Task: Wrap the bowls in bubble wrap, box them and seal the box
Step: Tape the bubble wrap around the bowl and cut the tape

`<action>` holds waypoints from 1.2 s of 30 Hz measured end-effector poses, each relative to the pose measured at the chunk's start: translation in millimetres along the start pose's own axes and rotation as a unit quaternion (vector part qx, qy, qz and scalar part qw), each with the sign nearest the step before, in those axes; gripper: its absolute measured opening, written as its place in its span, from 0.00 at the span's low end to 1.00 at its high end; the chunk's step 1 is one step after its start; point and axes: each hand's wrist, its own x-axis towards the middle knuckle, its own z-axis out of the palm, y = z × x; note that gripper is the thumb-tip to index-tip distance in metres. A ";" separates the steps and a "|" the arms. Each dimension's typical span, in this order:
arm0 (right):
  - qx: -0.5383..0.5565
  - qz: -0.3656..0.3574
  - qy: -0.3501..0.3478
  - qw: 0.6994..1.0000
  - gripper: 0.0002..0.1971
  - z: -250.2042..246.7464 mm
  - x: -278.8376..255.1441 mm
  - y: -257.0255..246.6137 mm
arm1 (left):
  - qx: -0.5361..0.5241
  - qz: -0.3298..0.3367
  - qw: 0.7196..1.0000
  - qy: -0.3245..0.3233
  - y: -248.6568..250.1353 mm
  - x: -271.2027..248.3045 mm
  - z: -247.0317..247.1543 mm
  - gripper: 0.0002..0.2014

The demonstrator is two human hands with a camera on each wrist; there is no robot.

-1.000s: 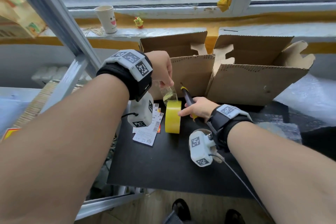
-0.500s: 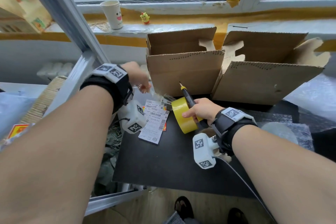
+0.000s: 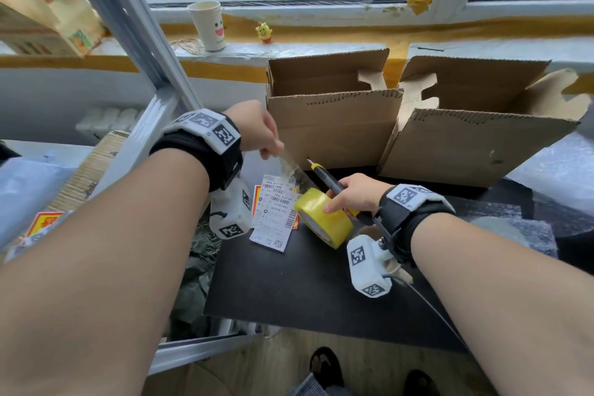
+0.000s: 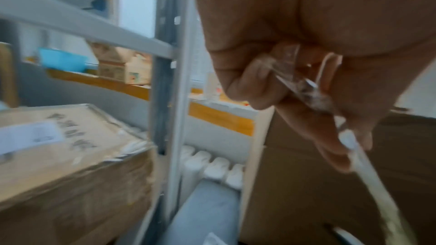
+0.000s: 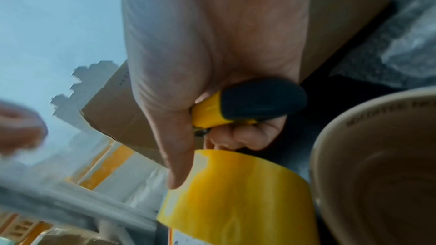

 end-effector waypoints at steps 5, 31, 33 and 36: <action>0.004 0.020 0.052 0.998 0.16 -19.7 -5.7 -0.3 | 0.024 0.077 0.995 -0.061 34.5 -1.9 -2.0 0.10; -0.084 -0.035 0.077 0.993 0.23 -71.8 -80.3 24.7 | 0.049 0.060 0.996 -0.038 62.5 -1.5 3.8 0.09; -0.109 -0.026 0.041 0.993 0.20 -76.5 -82.4 30.2 | 0.047 0.055 0.997 -0.032 61.2 -1.2 3.9 0.10; -0.079 -0.030 -0.015 0.996 0.12 -79.0 -82.1 35.1 | 0.042 0.050 0.997 -0.028 60.2 -0.7 3.8 0.10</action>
